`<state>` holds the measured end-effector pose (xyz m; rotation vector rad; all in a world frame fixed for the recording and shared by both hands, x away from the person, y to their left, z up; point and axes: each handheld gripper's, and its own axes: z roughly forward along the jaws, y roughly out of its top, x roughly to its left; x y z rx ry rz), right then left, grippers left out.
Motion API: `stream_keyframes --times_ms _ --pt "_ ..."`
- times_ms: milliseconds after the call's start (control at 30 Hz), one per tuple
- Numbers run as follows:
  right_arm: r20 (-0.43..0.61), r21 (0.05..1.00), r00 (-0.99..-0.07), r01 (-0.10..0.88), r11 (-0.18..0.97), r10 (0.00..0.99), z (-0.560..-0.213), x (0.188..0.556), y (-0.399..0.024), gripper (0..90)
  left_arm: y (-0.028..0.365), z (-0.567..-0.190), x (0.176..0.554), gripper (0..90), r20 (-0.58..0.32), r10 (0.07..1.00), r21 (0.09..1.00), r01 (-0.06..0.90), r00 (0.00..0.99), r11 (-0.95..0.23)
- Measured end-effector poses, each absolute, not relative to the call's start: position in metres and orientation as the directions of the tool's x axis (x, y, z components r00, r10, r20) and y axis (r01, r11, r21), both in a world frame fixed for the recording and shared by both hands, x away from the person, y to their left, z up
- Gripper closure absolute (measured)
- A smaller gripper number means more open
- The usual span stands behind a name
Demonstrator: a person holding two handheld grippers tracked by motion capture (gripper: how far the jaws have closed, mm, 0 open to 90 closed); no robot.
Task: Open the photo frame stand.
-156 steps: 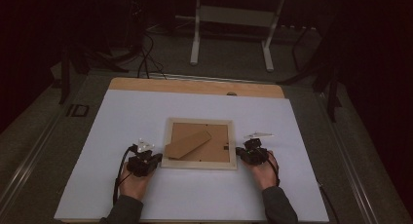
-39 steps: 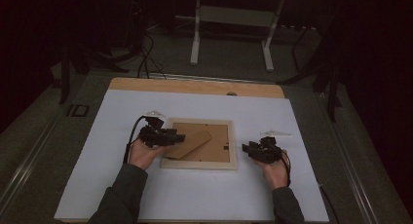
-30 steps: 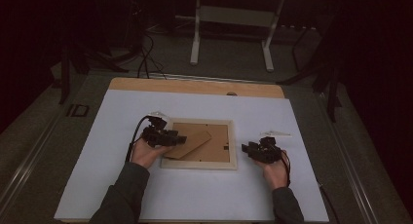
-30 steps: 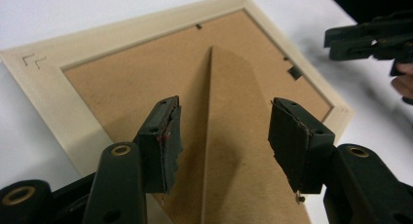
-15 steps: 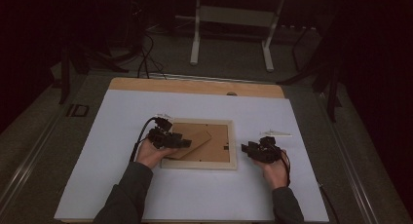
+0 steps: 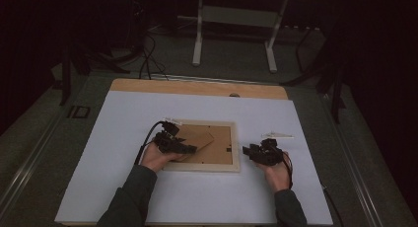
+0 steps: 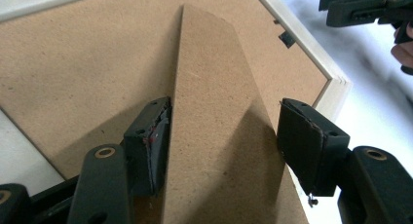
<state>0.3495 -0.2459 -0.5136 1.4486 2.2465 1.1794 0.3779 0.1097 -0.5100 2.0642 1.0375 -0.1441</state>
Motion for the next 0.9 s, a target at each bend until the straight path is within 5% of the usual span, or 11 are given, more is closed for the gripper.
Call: stream_keyframes --times_ms 900 --pt "0.22 0.692 -0.509 0.683 0.235 0.832 -0.516 0.36 -0.227 54.7 0.103 -0.507 0.372 43.2 -0.34 0.638 0.629 0.672 0.691 -0.392"
